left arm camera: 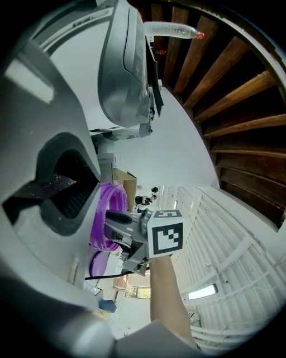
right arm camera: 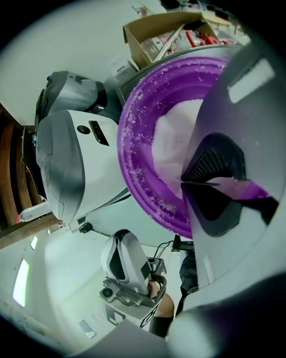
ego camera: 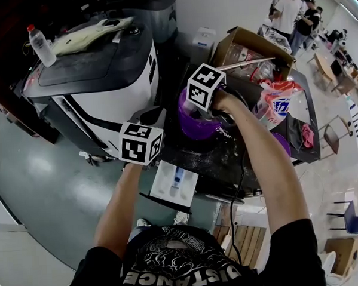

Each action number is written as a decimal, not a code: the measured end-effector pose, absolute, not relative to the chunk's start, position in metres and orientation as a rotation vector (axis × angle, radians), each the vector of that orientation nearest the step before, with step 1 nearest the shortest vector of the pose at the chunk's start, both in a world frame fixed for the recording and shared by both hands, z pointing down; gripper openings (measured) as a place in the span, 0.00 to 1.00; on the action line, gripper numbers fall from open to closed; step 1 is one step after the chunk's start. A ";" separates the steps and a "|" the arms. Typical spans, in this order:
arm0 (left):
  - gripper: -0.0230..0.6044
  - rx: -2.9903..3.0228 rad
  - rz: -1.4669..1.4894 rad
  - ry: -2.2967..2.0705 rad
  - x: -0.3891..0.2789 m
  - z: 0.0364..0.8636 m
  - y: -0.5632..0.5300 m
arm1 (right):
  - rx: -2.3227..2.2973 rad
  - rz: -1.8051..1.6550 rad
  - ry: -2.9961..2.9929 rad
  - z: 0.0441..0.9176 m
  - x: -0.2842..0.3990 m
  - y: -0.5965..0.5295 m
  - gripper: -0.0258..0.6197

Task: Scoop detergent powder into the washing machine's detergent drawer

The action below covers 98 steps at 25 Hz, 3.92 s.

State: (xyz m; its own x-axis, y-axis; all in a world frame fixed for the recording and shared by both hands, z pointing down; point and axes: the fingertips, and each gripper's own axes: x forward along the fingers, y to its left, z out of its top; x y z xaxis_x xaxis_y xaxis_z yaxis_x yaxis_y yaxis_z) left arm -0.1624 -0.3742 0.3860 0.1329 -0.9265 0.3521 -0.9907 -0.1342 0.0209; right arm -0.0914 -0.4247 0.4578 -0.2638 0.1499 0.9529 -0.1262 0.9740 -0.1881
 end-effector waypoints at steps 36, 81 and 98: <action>0.04 2.303 0.368 -1.743 -0.141 0.380 -0.381 | 0.134 0.833 -2.127 0.396 -0.083 -0.427 0.09; 0.04 2.255 0.312 -1.933 -0.099 0.359 -0.407 | 0.146 1.982 -2.572 0.357 -0.019 -0.459 0.10; 0.04 2.316 0.344 -1.876 -0.106 0.362 -0.363 | 0.262 2.093 -2.638 0.354 -0.014 -0.427 0.10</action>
State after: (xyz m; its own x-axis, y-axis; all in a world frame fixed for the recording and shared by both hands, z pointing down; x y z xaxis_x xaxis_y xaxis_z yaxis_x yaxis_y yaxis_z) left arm -0.1057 -0.3627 0.3622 0.1958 -0.9444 0.2642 -0.9767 -0.2119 -0.0338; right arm -0.0139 -0.4274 0.3541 -0.9605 -0.2642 -0.0878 0.0253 0.2310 -0.9726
